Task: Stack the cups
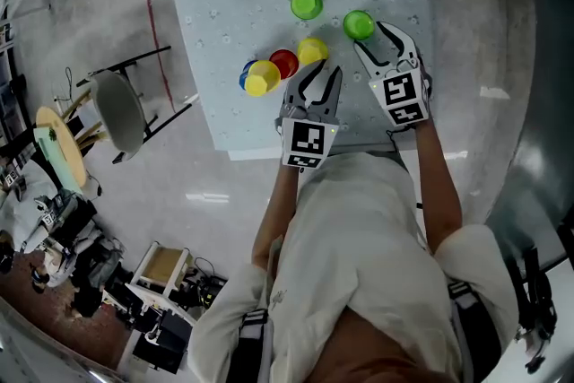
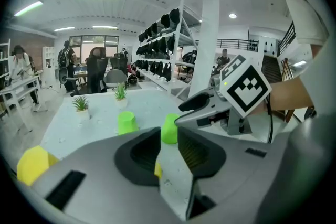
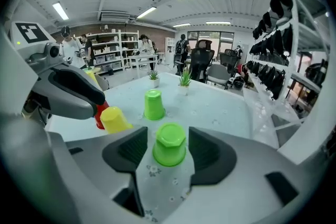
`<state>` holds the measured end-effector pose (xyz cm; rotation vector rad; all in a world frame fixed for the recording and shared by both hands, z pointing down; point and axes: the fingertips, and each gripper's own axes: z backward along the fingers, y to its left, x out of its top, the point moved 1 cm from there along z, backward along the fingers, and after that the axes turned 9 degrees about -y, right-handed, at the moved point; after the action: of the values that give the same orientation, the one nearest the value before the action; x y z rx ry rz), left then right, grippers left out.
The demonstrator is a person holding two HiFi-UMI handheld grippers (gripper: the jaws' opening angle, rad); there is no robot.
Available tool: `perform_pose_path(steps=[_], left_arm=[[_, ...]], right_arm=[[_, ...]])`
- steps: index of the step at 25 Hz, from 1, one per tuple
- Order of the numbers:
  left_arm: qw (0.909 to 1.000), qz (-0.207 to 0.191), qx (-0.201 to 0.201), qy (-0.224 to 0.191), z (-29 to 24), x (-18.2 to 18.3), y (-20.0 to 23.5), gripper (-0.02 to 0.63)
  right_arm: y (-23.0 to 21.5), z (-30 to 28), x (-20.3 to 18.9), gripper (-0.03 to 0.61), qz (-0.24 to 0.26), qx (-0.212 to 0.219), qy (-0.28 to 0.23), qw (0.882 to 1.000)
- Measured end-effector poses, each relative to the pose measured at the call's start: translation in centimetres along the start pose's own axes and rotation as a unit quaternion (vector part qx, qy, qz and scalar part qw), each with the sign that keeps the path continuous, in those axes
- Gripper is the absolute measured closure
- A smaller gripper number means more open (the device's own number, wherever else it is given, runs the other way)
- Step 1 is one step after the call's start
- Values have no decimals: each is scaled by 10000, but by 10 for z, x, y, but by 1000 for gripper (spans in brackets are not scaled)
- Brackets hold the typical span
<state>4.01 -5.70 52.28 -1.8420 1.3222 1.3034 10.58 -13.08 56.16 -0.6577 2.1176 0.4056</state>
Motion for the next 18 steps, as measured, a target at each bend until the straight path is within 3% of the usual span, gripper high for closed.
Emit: perform_pose_path(steps=[9, 12, 18], left_arm=[[9999, 114, -38, 50, -14, -5, 2, 505], [9999, 113, -53, 68, -15, -7, 2, 505], [9999, 131, -49, 44, -11, -5, 3, 505]], right_arm=[[-4, -18, -13, 318, 33, 97, 227, 9997], [-5, -20, -16, 364, 45, 77, 240, 9997], [-4, -19, -12, 373, 106, 88, 209, 9997]])
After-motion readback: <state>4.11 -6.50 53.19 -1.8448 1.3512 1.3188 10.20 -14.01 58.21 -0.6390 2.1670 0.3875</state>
